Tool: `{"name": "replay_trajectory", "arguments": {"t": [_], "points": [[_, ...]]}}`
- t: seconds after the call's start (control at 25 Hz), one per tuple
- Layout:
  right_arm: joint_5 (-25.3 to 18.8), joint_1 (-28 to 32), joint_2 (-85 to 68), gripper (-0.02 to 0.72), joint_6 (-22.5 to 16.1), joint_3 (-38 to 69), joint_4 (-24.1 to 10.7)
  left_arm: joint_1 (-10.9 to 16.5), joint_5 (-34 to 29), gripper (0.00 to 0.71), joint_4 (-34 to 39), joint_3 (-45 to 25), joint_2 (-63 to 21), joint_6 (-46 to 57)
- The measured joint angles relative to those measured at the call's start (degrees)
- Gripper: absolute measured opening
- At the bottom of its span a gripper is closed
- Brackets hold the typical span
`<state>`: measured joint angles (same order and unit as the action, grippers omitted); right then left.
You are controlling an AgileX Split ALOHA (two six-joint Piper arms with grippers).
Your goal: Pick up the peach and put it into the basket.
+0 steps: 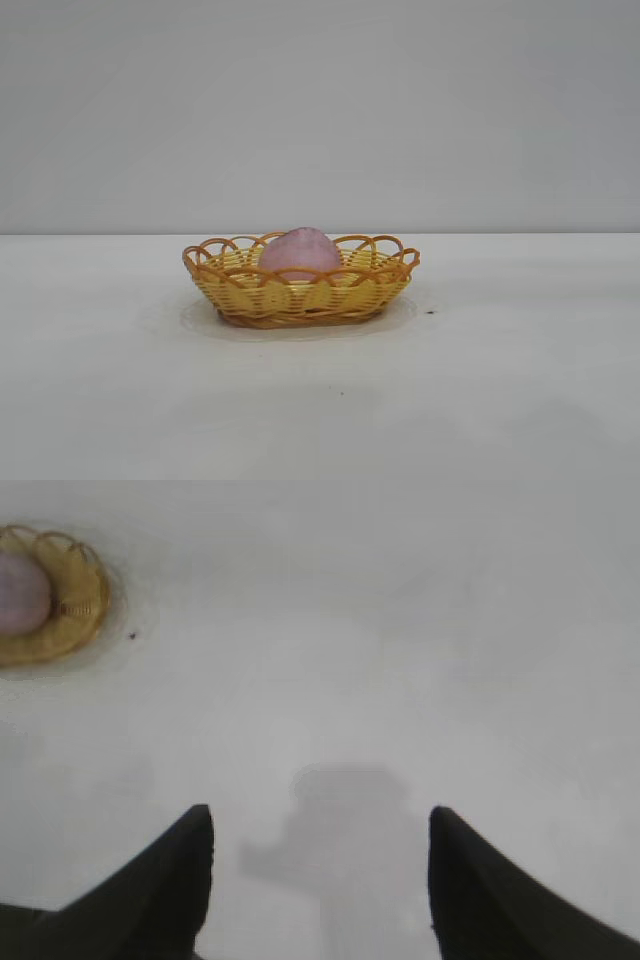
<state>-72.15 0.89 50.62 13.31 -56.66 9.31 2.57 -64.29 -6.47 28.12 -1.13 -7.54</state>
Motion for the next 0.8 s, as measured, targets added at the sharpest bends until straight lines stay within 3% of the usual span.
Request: {"name": "replay_trajectory", "arguments": {"t": [0.44, 0.8], "points": [[-0.5, 0.0, -28.1, 0.404, -0.1, 19.1, 0.0, 0.0, 0.0, 0.521, 0.0, 0.0, 0.0, 0.0], [-0.7, 1.1, -33.3, 0.404, -1.9, 22.7, -0.7, 0.0, 0.0, 0.521, 0.0, 0.0, 0.0, 0.0]]}}
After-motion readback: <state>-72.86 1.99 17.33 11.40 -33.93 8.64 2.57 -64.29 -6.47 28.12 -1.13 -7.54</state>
